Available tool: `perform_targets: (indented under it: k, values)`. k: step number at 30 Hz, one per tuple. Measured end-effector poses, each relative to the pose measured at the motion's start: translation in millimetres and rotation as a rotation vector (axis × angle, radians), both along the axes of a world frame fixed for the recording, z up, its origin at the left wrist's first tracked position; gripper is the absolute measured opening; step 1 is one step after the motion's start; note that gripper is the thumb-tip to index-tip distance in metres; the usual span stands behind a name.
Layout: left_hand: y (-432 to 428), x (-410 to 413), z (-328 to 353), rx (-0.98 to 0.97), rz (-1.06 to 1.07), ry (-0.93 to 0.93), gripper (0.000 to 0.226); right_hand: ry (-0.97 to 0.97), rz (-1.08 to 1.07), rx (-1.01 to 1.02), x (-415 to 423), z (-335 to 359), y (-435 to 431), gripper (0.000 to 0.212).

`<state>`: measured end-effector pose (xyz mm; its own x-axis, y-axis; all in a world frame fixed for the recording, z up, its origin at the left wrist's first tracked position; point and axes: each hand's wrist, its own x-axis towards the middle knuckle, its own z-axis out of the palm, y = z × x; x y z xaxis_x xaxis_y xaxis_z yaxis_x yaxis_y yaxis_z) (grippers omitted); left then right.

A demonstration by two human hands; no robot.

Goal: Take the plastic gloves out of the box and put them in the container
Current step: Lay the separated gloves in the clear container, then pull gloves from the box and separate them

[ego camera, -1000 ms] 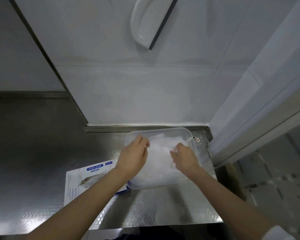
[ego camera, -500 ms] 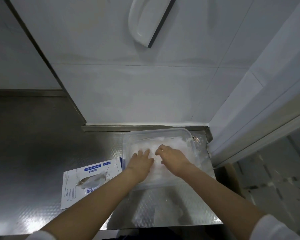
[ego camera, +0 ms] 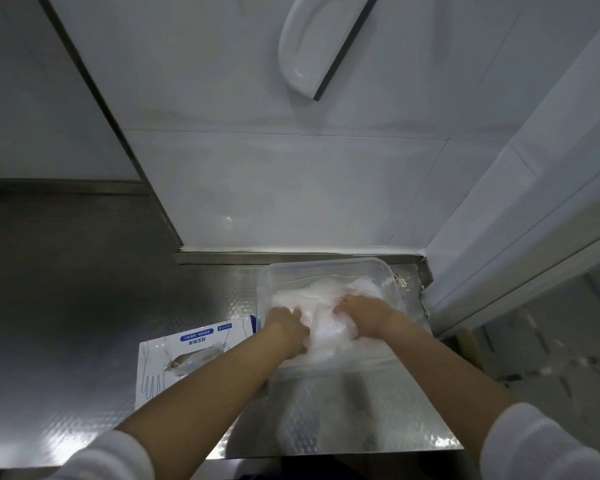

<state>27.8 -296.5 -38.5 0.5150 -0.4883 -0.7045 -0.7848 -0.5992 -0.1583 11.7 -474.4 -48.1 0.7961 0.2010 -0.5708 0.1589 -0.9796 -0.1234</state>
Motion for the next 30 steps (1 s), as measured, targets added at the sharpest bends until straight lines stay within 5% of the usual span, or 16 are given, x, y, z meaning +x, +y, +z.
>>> perform_targets:
  k: [3, 6, 9, 13, 17, 22, 30]
  values:
    - [10.4, 4.0, 20.4, -0.156, -0.022, -0.12, 0.044, -0.117, -0.091, 0.023, -3.1, 31.9, 8.3, 0.043]
    - [32.9, 3.7, 45.4, -0.561, 0.094, -0.25, 0.034, -0.408, -0.189, 0.029, -13.7, 64.5, 35.0, 0.029]
    - [75.7, 3.7, 59.9, -0.847, 0.267, -0.331, 0.035, -0.562, -0.236, 0.294, -32.9, 85.6, 77.0, 0.027]
    - [138.8, 2.1, 49.6, -0.607, 0.411, -0.398, 0.04, -0.506, -0.053, 0.505, -52.0, 88.0, 139.8, 0.031]
    - [186.4, -12.0, 24.5, -0.402, 0.49, -0.273, 0.034, -0.395, 0.1, 0.454, -57.4, 50.8, 195.8, 0.045]
    - [213.8, -29.0, 2.9, -0.432, 0.52, -0.069, 0.046, -0.286, -0.013, 0.315, -48.8, 12.2, 228.2, 0.055]
    - [223.1, -36.6, -5.3, -0.503, 0.504, -0.047, 0.065, -0.33, -0.123, 0.261, -38.3, 20.1, 226.3, 0.018]
